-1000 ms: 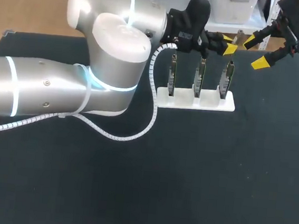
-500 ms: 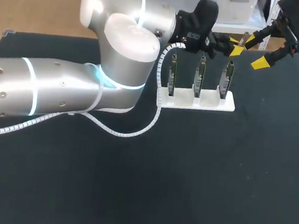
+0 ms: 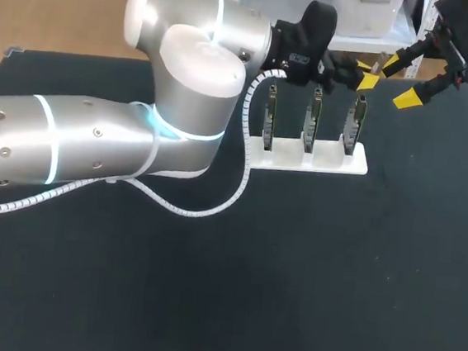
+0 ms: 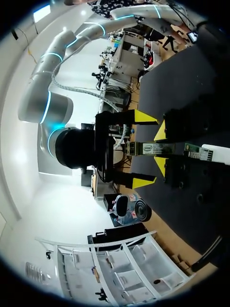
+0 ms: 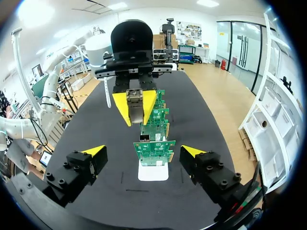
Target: Pick up the optical module with the left hand, and insert it into the network port with the right hand.
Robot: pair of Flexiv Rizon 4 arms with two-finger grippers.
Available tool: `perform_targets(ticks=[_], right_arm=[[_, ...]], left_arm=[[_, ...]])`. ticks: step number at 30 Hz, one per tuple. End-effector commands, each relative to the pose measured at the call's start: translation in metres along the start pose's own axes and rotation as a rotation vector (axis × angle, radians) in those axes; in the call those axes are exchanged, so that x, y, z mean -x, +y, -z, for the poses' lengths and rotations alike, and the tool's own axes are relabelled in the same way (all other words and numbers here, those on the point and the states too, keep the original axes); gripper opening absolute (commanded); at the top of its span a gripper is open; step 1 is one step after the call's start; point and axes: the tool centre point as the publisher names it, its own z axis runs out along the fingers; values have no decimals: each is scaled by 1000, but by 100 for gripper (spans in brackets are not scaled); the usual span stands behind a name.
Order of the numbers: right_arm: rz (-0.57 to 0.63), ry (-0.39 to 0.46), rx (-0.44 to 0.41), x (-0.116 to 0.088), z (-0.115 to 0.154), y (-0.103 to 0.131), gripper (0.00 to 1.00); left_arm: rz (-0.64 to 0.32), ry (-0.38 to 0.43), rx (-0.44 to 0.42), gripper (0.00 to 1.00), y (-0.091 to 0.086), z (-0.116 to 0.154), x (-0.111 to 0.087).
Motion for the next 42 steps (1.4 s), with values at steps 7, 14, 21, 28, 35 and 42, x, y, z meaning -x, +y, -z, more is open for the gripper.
perform_targets(ticks=[7, 14, 21, 28, 35, 42], right_arm=[[0, -1, -2, 0, 0, 1, 100], [0, -1, -2, 0, 0, 1, 100], [0, -1, -2, 0, 0, 1, 100], [0, -1, -2, 0, 0, 1, 100], [0, -1, -2, 0, 0, 1, 100], [0, -1, -2, 0, 0, 1, 100]], left_arm=[[0, 1, -30, 0, 6, -2, 0], [1, 4, -41, 0, 4, -2, -2], [4, 7, -44, 0, 3, -1, -3], [11, 9, -39, 0, 5, 0, -8], [9, 7, -43, 0, 4, -2, -7], [7, 11, -54, 0, 1, -4, -7]])
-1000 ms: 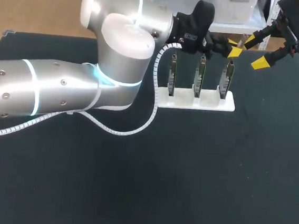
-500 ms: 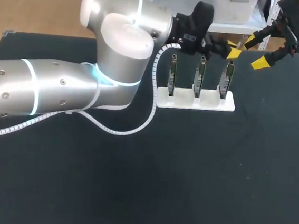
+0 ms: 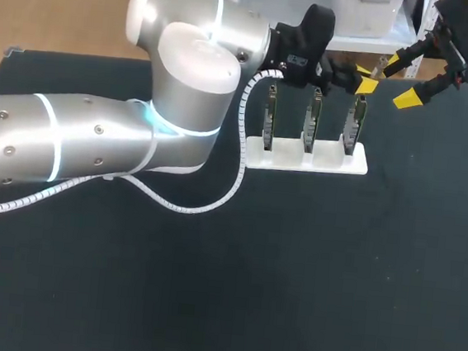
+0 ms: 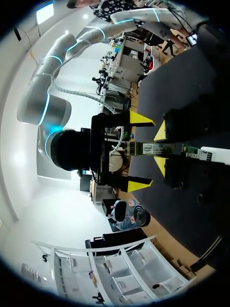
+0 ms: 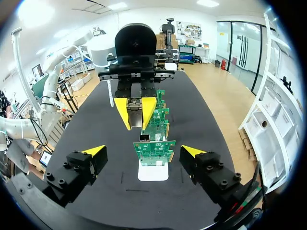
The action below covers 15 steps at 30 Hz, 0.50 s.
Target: Pick up the optical module with the left hand, and insert it into the network port with the right hand.
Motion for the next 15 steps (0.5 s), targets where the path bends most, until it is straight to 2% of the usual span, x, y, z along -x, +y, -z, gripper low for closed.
perform_targets(ticks=[1, 15], right_arm=[[0, -1, -2, 0, 0, 1, 100], [0, -1, -2, 0, 0, 1, 100]], left_arm=[[-1, 6, -7, 0, 2, -2, 1], [1, 17, -4, 0, 2, -2, -2]])
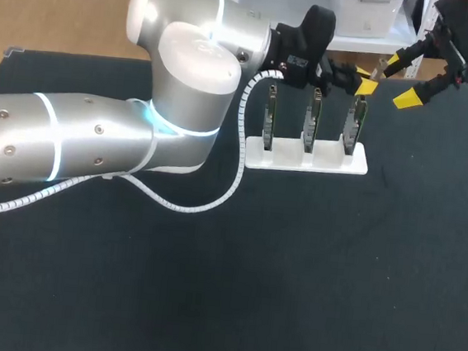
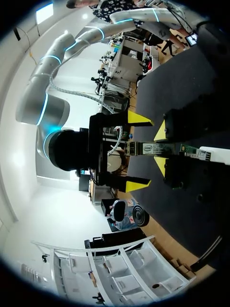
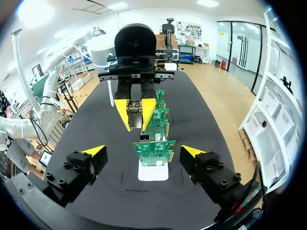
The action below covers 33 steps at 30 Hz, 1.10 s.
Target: Pick up the optical module with the left hand, and insert it into the network port with the right hand.
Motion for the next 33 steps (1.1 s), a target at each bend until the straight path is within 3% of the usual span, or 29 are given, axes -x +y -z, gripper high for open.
perform_targets(ticks=[1, 33], right_arm=[[0, -1, -2, 0, 0, 1, 100], [0, -1, -2, 0, 0, 1, 100]], left_arm=[[2, 5, -6, 0, 2, -3, 1], [-13, 17, -1, 0, 3, 0, 5]])
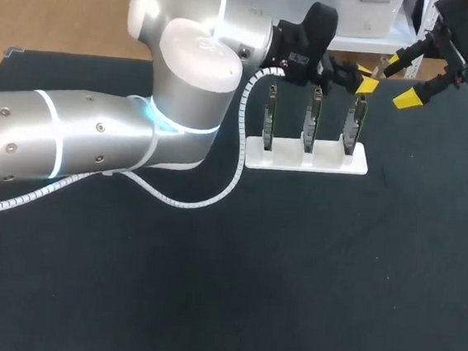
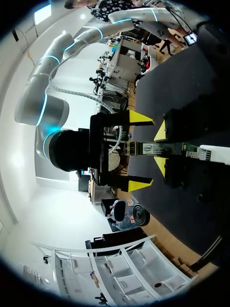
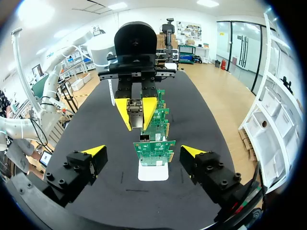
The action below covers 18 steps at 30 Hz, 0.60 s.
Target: Pick up the optical module with the left hand, and insert it into the network port with the right hand.
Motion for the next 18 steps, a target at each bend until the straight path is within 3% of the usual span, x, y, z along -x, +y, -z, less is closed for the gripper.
perform_targets(ticks=[1, 18], right_arm=[[0, -1, -2, 0, 0, 1, 100], [0, 34, -34, -3, 20, -2, 100]], left_arm=[[1, 7, -3, 0, 1, 0, 1], [1, 7, -3, 0, 1, 0, 1]])
